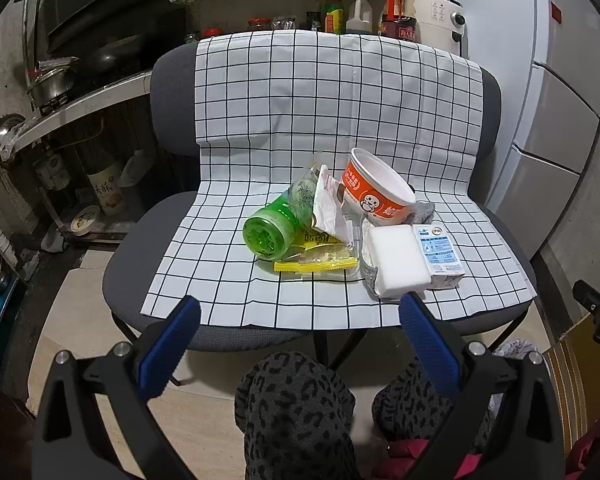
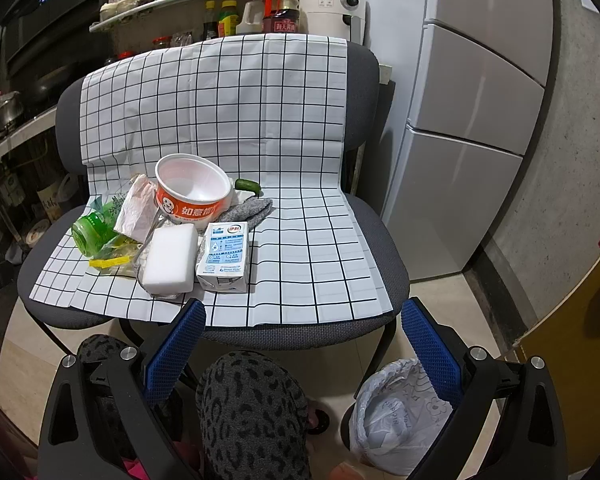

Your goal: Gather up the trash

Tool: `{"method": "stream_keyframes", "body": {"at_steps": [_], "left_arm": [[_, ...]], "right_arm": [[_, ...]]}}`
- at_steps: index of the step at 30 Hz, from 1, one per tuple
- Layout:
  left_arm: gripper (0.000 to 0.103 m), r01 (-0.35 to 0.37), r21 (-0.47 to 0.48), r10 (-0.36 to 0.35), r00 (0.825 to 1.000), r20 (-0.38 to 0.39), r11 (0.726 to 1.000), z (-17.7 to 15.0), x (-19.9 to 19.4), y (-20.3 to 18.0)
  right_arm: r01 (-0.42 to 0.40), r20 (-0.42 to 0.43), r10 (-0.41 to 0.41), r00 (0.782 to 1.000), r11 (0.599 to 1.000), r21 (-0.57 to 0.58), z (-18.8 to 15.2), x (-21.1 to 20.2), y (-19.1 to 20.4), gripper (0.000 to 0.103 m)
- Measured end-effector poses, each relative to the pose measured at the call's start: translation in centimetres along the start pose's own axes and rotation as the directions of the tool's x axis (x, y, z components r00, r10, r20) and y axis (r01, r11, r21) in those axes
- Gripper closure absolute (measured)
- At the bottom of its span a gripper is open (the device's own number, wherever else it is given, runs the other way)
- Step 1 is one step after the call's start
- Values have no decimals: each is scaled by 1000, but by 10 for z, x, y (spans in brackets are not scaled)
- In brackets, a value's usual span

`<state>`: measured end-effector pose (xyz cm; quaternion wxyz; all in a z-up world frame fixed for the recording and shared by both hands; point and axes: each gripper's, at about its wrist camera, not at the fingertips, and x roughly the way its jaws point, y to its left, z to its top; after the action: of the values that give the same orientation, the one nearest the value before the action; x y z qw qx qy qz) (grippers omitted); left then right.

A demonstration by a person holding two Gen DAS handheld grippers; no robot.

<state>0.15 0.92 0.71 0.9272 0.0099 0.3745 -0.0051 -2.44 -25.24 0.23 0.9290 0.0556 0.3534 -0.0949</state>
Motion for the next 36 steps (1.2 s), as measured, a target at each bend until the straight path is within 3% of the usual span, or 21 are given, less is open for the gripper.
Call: {"method": "stream_keyframes", "body": {"at_steps": [36], "left_arm": [[7,-8,-8,8,1000,4,1000,-1,0,1]], "right_arm": [[2,-3,-2,1000,1000,7,-1,1,7,6]]}}
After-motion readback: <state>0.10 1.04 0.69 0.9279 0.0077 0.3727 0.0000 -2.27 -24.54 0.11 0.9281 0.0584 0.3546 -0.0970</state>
